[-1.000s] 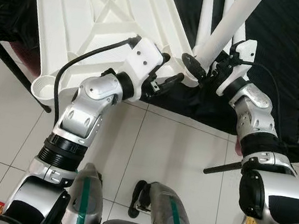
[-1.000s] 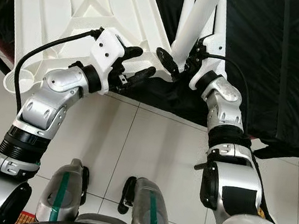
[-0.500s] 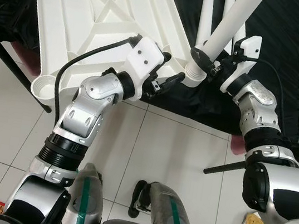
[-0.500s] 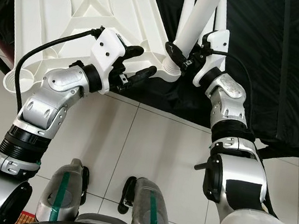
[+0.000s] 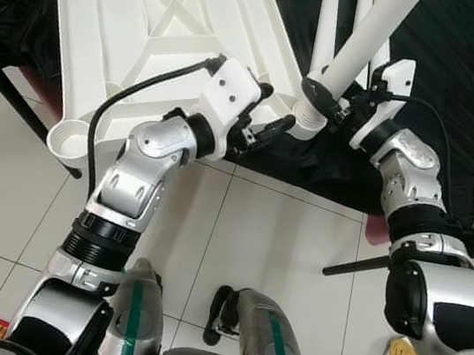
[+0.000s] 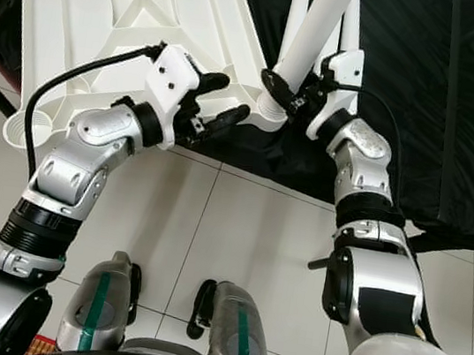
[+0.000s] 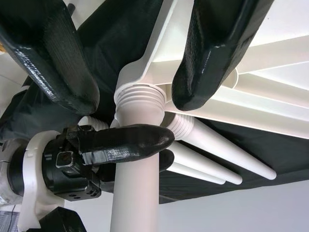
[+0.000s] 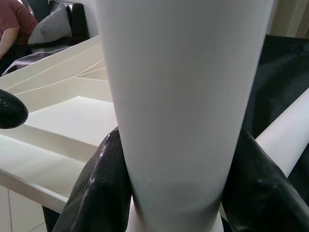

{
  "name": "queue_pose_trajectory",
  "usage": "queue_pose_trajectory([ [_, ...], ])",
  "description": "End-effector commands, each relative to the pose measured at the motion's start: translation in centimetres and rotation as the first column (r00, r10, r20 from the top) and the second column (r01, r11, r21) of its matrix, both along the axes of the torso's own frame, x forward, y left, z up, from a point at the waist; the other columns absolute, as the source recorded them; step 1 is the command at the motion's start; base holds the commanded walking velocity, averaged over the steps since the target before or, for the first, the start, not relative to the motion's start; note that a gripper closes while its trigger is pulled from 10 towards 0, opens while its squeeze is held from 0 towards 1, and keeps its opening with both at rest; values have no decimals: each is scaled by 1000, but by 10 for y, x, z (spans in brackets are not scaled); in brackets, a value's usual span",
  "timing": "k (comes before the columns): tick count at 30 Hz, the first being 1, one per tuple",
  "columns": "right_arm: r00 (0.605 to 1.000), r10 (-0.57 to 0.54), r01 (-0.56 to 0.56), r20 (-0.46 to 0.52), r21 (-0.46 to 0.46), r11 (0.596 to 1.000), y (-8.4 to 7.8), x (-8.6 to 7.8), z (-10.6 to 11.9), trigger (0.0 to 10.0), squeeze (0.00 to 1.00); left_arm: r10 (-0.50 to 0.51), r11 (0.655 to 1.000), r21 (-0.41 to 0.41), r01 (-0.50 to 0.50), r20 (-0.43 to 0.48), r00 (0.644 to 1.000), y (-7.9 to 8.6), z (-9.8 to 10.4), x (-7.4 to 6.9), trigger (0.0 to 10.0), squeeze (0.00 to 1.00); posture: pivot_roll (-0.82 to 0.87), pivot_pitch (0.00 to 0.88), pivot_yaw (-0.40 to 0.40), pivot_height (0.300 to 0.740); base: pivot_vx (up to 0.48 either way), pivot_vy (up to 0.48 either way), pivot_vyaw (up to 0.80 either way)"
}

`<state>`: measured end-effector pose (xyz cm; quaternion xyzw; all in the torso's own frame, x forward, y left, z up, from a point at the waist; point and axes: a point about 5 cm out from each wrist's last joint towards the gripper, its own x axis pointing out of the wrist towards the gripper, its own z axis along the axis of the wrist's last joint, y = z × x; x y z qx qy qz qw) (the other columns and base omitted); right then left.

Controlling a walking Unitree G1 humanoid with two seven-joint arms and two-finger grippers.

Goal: Building children table

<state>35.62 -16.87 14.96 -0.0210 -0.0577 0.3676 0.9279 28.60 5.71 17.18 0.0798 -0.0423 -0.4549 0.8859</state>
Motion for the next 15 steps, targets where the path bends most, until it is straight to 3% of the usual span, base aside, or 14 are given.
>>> queue_pose_trajectory([
  [1,999,-27,28,-28,37,999,-3,-3,-7,10000,0,54,999,-4,-54,-2,999,0,-1,1,10000,0,41,45,-67,740,0,0,0],
  [15,967,-254,247,25,150,957,12,-15,-6,10000,0,54,999,-4,-54,-7,999,0,-3,-2,10000,0,41,57,-72,740,0,0,0],
])
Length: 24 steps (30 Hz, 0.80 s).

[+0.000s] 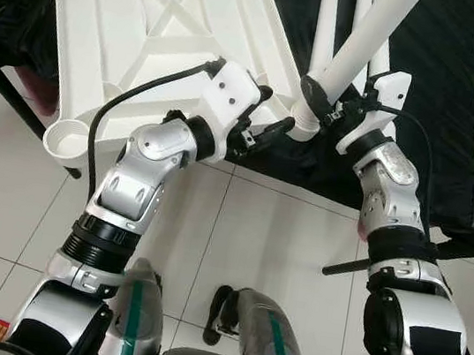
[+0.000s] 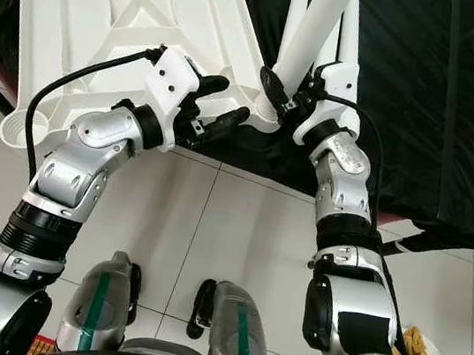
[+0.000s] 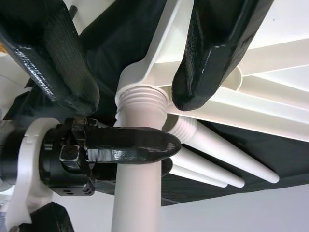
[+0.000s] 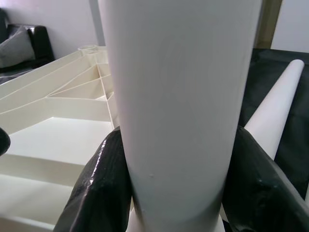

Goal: Building children table

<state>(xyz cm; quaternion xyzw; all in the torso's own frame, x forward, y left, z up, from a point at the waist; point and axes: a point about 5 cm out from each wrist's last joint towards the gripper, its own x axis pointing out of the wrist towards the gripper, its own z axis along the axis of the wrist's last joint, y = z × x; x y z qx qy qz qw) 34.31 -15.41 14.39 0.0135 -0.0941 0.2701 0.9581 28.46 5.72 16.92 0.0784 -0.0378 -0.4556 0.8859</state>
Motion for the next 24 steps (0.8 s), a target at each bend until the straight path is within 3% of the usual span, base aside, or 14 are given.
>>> queue_pose_trajectory([
  [1,993,-116,115,9,46,992,1,-5,-1,10000,0,54,998,-6,-54,1,999,0,0,-1,10000,0,40,58,-72,740,0,0,0],
  [3,988,-155,155,16,45,987,3,-8,-1,10000,0,54,999,-6,-54,-1,999,0,-1,-1,10000,0,40,58,-72,740,0,0,0],
  [6,953,-303,302,18,50,952,7,-13,-1,10000,0,56,998,-5,-56,-2,998,0,-1,-1,10000,0,45,57,-80,740,0,0,0],
  [8,953,-303,302,18,50,952,7,-13,-1,10000,0,56,998,-5,-56,-2,998,0,-1,-1,10000,0,45,57,-80,740,0,0,0],
  [11,877,-475,480,-64,103,871,17,-22,-12,10000,0,63,998,-9,-63,-4,998,1,-2,-2,10000,0,52,54,-87,740,0,0,0],
  [15,858,-508,514,-76,114,850,21,-26,-13,10000,0,64,998,-7,-64,-3,998,1,-2,-2,10000,0,52,47,-86,740,0,0,0],
  [24,834,-546,552,-80,89,829,11,-26,-13,10000,0,59,998,-3,-59,-1,998,0,-2,-2,10000,0,52,41,-85,740,0,0,0],
])
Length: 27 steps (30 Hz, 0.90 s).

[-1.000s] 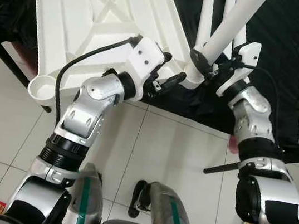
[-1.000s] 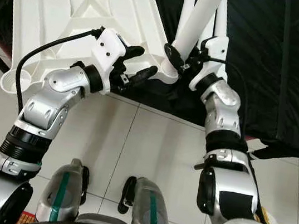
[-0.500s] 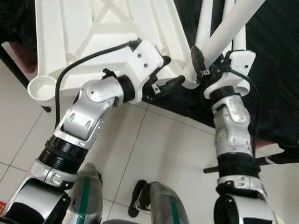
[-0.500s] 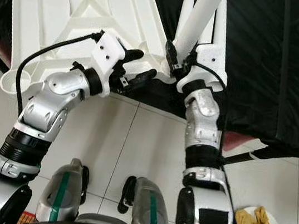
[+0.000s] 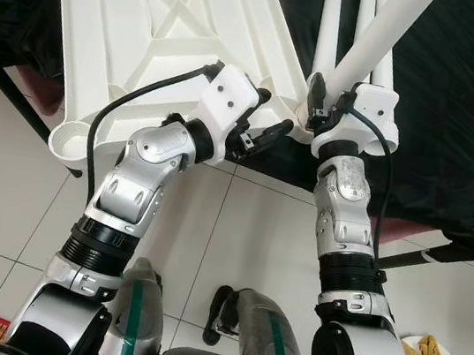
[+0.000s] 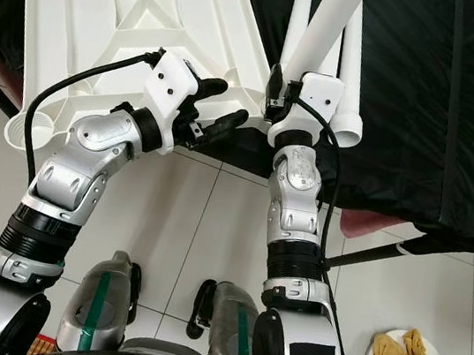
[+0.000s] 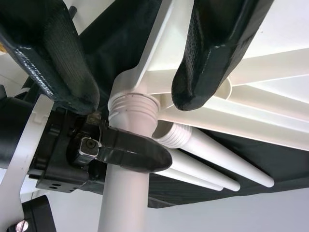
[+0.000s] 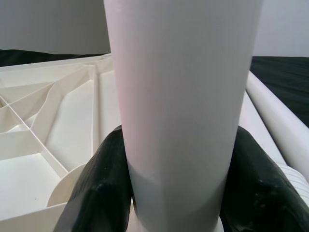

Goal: Building children table

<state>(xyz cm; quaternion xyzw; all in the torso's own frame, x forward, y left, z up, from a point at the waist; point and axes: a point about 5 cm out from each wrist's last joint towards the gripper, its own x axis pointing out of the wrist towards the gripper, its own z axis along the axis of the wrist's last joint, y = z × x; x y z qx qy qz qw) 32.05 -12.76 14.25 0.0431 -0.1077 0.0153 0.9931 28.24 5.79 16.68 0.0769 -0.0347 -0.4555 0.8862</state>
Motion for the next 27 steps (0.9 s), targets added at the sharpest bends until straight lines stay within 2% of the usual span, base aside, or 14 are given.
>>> queue_pose_trajectory([
  [1,995,-83,83,-53,5,997,-18,-4,-11,10000,0,56,998,-3,-56,5,998,0,0,0,10000,0,54,39,-87,740,0,0,0],
  [2,995,-81,81,-51,5,997,-19,-4,-11,10000,549,56,998,-2,-56,5,998,0,0,0,10000,0,54,38,-86,740,0,0,0],
  [3,996,-74,75,-47,16,997,-20,-4,-10,10000,1000,55,998,-2,-55,4,998,0,-1,-1,10000,0,54,38,-88,740,0,0,0],
  [7,997,-71,72,-43,26,997,-20,-5,-9,10000,1000,55,998,-2,-55,2,998,0,-1,-1,10000,0,55,36,-89,740,0,0,0],
  [10,999,19,-17,-35,44,999,-19,-3,-6,10000,1000,56,998,-4,-56,0,998,0,-2,-2,10000,0,55,31,-90,740,0,0,0],
  [11,999,19,-17,-35,44,999,-19,-3,-6,10000,1000,56,998,-4,-56,0,998,0,-2,-2,10000,0,55,31,-90,740,0,0,0],
  [16,990,141,-141,-19,23,990,-23,0,-2,10000,1000,53,999,-4,-53,1,999,-1,-2,-1,10000,0,54,26,-89,740,0,0,0],
  [17,982,188,-188,-17,5,982,-25,2,-1,10000,800,53,999,-4,-53,1,999,-1,-2,-1,10000,0,54,23,-89,740,0,0,0],
  [18,982,188,-188,-17,5,982,-25,2,-1,10000,800,53,999,-4,-53,1,999,-1,-2,-1,10000,0,54,23,-89,740,0,0,0],
  [19,971,238,-238,-20,-14,971,-26,3,1,10000,0,53,999,-4,-53,1,999,-1,-2,-1,10000,0,53,23,-88,740,0,0,0],
  [22,958,286,-286,-17,-36,958,-29,5,3,10000,0,52,999,-3,-52,1,999,-2,-2,-1,10000,0,53,21,-86,740,0,0,0],
  [24,923,383,-384,-24,-65,921,-34,9,6,10000,0,50,999,-3,-50,1,999,-2,-2,-1,10000,0,54,19,-84,740,0,0,0],
  [26,911,411,-412,-24,-75,908,-36,10,8,10000,0,50,999,-3,-50,1,999,-2,-2,-1,10000,0,54,19,-84,740,0,0,0],
  [27,887,461,-462,-35,-91,882,-36,12,7,10000,0,49,999,-2,-49,3,999,-2,-2,-1,10000,0,53,17,-80,740,0,0,0],
])
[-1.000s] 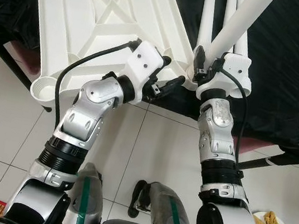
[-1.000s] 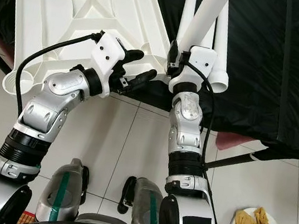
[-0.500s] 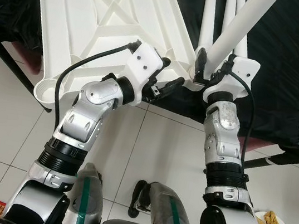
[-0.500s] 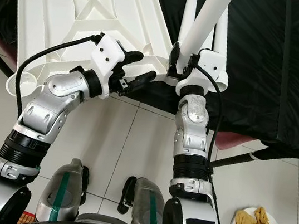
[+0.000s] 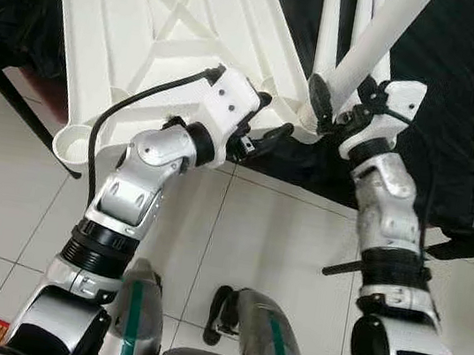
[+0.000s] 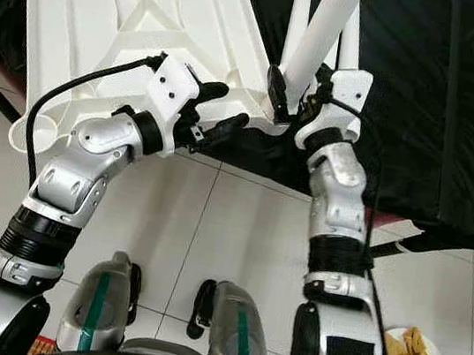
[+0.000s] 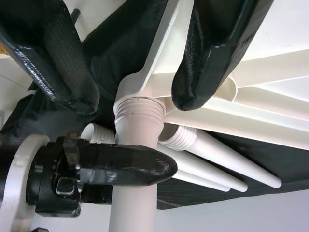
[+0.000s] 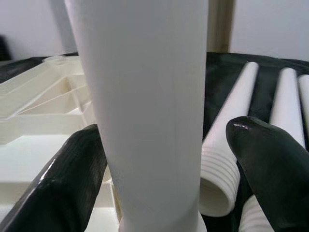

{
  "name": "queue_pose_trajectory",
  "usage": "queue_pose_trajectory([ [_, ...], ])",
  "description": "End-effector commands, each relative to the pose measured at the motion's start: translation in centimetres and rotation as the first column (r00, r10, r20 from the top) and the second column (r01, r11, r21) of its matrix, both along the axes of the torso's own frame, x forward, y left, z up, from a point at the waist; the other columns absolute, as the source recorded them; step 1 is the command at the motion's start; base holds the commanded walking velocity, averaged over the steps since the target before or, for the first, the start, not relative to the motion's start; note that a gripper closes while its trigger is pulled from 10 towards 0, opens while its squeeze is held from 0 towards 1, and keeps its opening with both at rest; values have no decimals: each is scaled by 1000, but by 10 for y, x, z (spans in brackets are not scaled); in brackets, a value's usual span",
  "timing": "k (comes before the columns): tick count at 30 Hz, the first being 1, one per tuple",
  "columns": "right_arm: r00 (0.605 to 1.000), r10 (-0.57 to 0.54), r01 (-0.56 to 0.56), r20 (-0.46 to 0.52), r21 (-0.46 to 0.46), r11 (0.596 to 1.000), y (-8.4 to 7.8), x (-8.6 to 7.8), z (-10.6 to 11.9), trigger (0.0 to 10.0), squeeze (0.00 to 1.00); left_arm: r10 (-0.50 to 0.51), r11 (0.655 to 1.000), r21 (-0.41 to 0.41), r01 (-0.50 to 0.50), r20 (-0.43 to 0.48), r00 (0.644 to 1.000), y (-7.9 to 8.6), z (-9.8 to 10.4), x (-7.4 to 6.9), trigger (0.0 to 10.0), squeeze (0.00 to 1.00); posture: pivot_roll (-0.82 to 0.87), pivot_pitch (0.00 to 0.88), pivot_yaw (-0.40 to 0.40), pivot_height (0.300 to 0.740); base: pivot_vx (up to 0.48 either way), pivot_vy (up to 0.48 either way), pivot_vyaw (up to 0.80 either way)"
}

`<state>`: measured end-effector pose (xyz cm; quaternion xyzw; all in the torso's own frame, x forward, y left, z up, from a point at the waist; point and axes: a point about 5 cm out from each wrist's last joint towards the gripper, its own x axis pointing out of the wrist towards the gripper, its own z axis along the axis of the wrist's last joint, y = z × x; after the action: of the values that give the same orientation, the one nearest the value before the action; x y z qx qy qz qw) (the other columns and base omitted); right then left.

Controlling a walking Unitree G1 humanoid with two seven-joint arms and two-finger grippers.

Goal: Building children table

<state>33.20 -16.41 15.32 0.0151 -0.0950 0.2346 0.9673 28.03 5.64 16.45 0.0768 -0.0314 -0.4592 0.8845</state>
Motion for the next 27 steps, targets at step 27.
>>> queue_pose_trajectory([
  [27,963,250,-258,-100,-70,964,-9,30,-2,10000,0,68,998,-9,-68,23,997,2,5,5,10000,0,66,18,-77,740,0,0,0],
])
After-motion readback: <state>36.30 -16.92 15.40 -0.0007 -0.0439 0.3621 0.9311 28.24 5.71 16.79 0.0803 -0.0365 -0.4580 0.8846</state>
